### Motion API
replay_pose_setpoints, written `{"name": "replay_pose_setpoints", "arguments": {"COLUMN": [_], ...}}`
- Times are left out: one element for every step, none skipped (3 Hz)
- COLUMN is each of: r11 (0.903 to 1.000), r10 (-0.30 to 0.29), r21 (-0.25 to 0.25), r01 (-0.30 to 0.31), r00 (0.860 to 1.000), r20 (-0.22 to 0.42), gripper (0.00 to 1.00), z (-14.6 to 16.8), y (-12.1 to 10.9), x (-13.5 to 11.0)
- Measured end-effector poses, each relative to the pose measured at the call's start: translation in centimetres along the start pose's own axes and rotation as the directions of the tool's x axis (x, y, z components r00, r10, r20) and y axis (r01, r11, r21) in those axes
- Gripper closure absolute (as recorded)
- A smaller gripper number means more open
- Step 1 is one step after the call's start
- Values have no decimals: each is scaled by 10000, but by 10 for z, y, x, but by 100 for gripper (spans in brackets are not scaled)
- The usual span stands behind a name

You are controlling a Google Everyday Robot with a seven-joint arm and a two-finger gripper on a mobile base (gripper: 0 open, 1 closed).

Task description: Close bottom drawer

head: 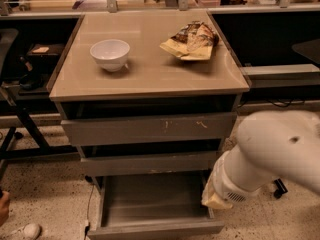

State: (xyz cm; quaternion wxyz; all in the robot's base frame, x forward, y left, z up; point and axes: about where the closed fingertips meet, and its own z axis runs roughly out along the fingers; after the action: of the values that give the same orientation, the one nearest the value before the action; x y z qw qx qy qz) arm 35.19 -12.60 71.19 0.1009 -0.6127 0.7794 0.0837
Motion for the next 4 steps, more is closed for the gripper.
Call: {"name": "replay_pose_setpoints", "arguments": {"r11": [9888, 9888, 9831, 9721], "r10": [843, 843, 988, 1388], "r21": [-1244, -1244, -1571, -1938], "r01": [-831, -830, -938, -1324], "r00": [9964, 9964, 9948, 9901], "r20": [46, 47, 244, 200], "gripper": [100, 100, 100, 100], "z": [136, 136, 152, 209], "y": [10, 10, 9, -5], "x": [8, 8, 11, 24]}}
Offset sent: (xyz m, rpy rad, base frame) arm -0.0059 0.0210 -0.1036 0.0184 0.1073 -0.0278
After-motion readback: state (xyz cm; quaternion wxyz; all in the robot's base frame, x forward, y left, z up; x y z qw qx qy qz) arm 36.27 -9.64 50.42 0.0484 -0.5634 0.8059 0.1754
